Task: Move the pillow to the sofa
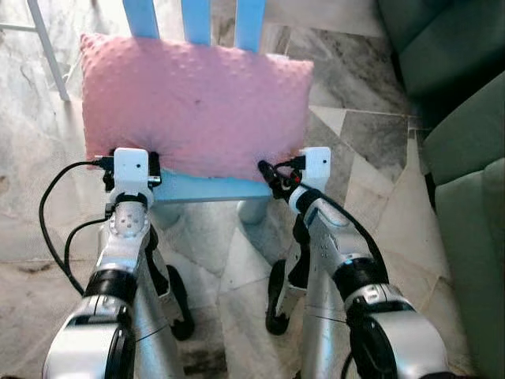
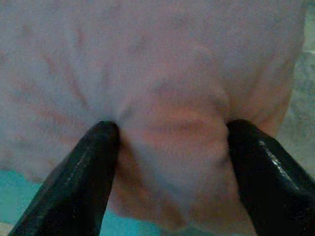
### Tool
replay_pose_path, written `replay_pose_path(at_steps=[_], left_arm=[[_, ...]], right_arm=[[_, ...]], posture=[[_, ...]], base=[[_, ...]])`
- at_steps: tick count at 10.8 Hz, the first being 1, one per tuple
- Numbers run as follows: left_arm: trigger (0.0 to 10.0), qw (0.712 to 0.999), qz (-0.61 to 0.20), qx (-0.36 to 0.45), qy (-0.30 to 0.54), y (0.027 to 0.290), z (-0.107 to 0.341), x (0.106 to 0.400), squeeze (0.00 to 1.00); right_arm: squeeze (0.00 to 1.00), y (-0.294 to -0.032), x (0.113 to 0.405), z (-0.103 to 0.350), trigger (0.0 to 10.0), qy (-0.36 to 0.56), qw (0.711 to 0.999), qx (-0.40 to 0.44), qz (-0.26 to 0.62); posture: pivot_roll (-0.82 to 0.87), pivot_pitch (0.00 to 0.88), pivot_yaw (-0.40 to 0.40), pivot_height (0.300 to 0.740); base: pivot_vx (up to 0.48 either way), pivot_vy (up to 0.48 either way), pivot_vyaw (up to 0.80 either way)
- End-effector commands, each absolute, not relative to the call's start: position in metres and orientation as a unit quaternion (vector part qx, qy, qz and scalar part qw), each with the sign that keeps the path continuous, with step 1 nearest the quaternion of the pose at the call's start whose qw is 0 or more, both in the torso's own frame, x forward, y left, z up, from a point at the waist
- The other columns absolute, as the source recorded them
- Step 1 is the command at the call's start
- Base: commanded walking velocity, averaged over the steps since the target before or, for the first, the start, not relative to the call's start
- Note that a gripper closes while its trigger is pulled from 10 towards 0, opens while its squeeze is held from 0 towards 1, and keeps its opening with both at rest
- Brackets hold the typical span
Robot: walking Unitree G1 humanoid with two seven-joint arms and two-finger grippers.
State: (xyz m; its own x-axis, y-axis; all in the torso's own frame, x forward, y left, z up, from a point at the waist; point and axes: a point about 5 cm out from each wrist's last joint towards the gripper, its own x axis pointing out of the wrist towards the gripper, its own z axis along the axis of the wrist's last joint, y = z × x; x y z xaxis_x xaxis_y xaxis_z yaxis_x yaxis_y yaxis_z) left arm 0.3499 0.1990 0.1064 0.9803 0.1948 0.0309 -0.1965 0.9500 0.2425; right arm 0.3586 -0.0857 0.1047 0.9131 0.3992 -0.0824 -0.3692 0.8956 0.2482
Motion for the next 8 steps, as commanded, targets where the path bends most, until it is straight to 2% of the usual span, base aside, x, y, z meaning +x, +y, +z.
replay_pose_path(at_steps=[1, 8], left_arm=[[0.0, 0.985, 0.097, 0.121, 0.074, 0.1996, 0.0701, 0.3353, 0.00], [0.0, 0.987, 0.088, 0.114, 0.066, 0.1907, 0.0660, 0.3376, 0.00]], right_arm=[[0.00, -0.0849, 0.3490, 0.0821, 0.0, 0.111, 0.966, 0.127, 0.195], [0.00, -0.0910, 0.3486, 0.0743, 0.0, 0.117, 0.969, 0.107, 0.189]], posture=[[0.01, 0.440, -0.137, 0.450], [-0.01, 0.446, -0.141, 0.450]], base=[[0.000, 0.000, 0.00], [0.000, 0.000, 0.00]])
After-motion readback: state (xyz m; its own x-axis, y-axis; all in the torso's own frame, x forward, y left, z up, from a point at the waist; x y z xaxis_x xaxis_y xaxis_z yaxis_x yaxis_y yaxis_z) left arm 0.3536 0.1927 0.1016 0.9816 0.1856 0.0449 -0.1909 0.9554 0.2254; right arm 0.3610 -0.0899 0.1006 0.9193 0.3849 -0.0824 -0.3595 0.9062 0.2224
